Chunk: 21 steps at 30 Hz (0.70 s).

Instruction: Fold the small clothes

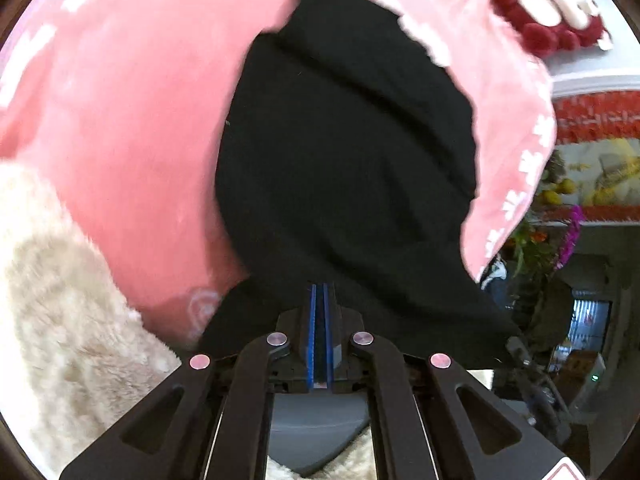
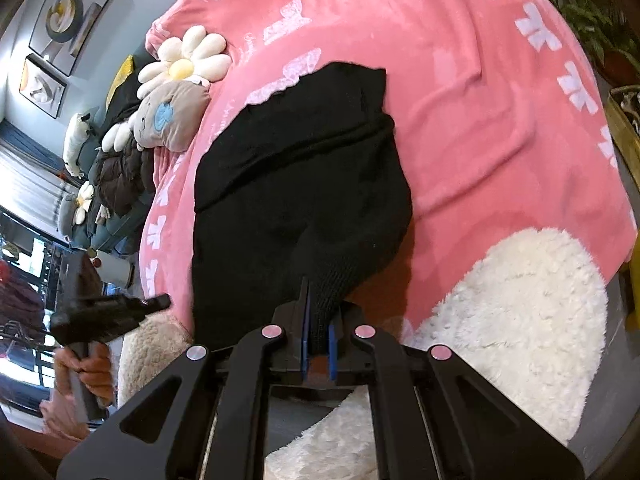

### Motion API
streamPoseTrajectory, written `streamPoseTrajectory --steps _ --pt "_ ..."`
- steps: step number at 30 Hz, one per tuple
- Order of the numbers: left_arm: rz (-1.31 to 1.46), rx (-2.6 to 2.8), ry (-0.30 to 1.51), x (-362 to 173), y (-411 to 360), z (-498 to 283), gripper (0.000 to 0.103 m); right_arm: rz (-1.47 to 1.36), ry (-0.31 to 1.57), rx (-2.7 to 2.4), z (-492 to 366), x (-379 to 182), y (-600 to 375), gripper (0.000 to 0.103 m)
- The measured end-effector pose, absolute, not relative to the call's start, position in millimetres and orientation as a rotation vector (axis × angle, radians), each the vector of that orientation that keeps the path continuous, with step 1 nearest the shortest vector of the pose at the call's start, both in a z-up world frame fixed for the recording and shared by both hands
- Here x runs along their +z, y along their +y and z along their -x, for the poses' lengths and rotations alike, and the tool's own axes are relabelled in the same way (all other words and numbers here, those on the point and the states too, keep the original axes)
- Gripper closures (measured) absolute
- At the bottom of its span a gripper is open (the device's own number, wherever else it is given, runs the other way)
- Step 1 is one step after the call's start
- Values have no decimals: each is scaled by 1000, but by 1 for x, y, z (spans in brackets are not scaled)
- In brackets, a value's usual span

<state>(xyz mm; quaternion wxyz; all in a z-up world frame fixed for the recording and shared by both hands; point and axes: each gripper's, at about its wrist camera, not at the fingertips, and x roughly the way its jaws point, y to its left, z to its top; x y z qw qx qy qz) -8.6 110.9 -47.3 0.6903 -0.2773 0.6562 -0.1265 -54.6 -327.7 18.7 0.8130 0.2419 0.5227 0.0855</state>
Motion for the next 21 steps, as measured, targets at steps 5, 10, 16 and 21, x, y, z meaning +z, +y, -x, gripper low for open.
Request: streamPoseTrajectory --steps 5,10,16,21 --pt "611 -182 1557 -75 106 16 96 -523 1147 177 58 7 -326 98" --pt "528 -12 1599 -96 108 13 56 -533 1152 166 58 3 -327 98" --pt "432 -33 1639 -132 85 5 50 -535 1155 167 58 2 -327 98" --pt "470 -106 1622 -130 86 10 100 -535 1159 167 56 1 -327 98"
